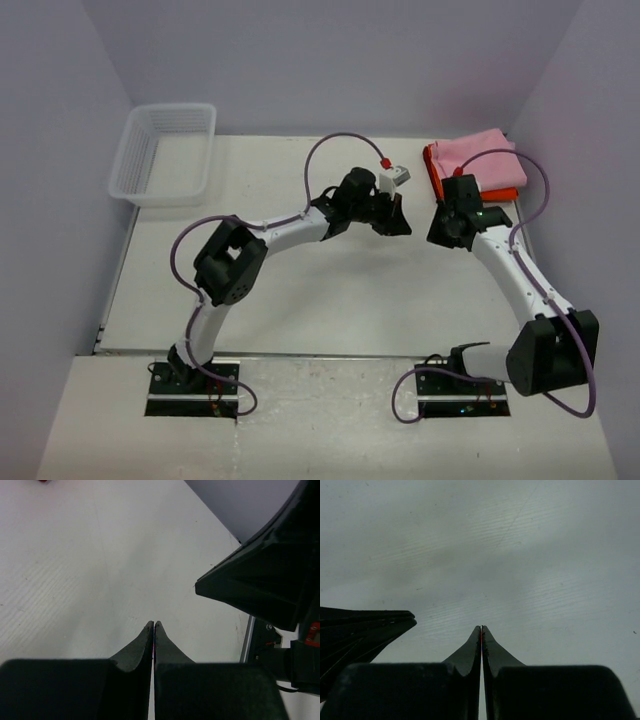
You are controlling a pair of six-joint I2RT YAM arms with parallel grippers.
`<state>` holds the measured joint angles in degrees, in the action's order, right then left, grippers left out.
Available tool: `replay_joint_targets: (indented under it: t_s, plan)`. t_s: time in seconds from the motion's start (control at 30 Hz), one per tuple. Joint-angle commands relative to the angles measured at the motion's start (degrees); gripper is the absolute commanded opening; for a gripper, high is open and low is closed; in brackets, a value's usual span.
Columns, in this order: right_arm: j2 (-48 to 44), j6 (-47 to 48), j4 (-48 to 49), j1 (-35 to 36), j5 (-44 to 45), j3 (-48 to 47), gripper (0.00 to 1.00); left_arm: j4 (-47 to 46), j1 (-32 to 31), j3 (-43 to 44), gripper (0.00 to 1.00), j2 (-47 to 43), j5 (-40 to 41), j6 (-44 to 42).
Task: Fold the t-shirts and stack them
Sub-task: Put the neatly folded tshirt into the corner of the board with the right arm
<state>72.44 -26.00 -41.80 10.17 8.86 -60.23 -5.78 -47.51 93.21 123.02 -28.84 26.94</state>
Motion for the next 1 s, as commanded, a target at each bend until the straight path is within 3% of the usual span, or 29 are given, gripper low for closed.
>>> replay_joint_targets:
  t_s: [0.0,0.07,0.1,0.2,0.3,0.33,0.37,0.43,0.5,0.6,0.67,0.7,0.77,0.8,0.83,0.93,0.97]
  plan:
    - [0.3,-4.4,1.4,-0.2,1.0,-4.7,0.0,-1.4,2.3,5.0,0.0,2.2,-7.7,-1.8]
    - [0.2,-6.1,0.8,-0.2,2.9,-4.8,0.0,-4.6,4.6,8.4,0.0,4.1,-10.5,-0.1]
    - [-0.1,-6.3,0.6,-0.2,4.6,-4.6,0.0,-7.0,5.4,9.3,0.0,6.6,-15.7,1.4]
    - [-1.9,-8.2,-0.5,-0.1,7.3,-3.1,0.0,-18.5,8.9,15.9,0.0,14.3,-23.9,10.8]
    - [-5.9,-9.9,-0.2,0.3,7.0,-0.3,0.0,-27.8,11.0,29.6,0.0,25.7,-29.6,22.1]
    - [-7.2,-9.8,0.4,0.6,4.6,0.8,0.0,-30.4,11.6,36.9,0.0,28.8,-30.5,28.4]
    - [-8.4,-10.0,0.6,0.9,3.8,2.7,0.0,-37.0,11.8,40.4,0.0,31.6,-31.3,31.6]
    - [-11.8,-10.6,0.5,1.5,4.1,4.5,0.0,-40.8,12.4,48.2,0.0,38.9,-30.6,37.9]
    - [-13.7,-10.5,0.1,1.9,4.6,6.3,0.0,-43.3,12.8,48.3,0.0,40.8,-29.2,37.2]
    - [-12.9,-9.5,-1.3,1.9,8.5,6.0,0.0,-45.3,13.0,40.2,0.0,37.1,-28.9,35.4]
    - [-10.3,-9.7,-0.4,1.9,10.6,3.6,0.0,-48.3,12.9,30.2,0.0,30.8,-29.1,34.9]
    - [-9.7,-8.7,1.5,1.9,10.3,3.3,0.0,-46.8,12.7,23.1,0.0,28.0,-28.6,30.1]
    - [-6.2,-8.1,5.1,1.8,11.1,1.2,0.0,-30.1,12.4,16.8,0.0,17.2,-22.1,19.2]
    - [-4.1,-7.7,5.3,1.6,12.6,-0.5,0.0,-24.2,11.7,12.1,0.0,13.9,-18.7,7.5]
    - [1.6,-7.0,5.5,1.3,15.0,-5.1,0.0,-15.5,11.2,10.4,0.0,8.3,-13.1,3.2]
    - [14.3,-2.2,7.2,-0.4,18.2,-15.0,0.0,-3.8,10.7,7.4,0.0,3.1,-6.6,-4.2]
    - [17.7,-0.7,8.4,-0.9,18.6,-17.4,0.0,-1.3,10.7,6.8,0.0,0.4,-1.0,-5.1]
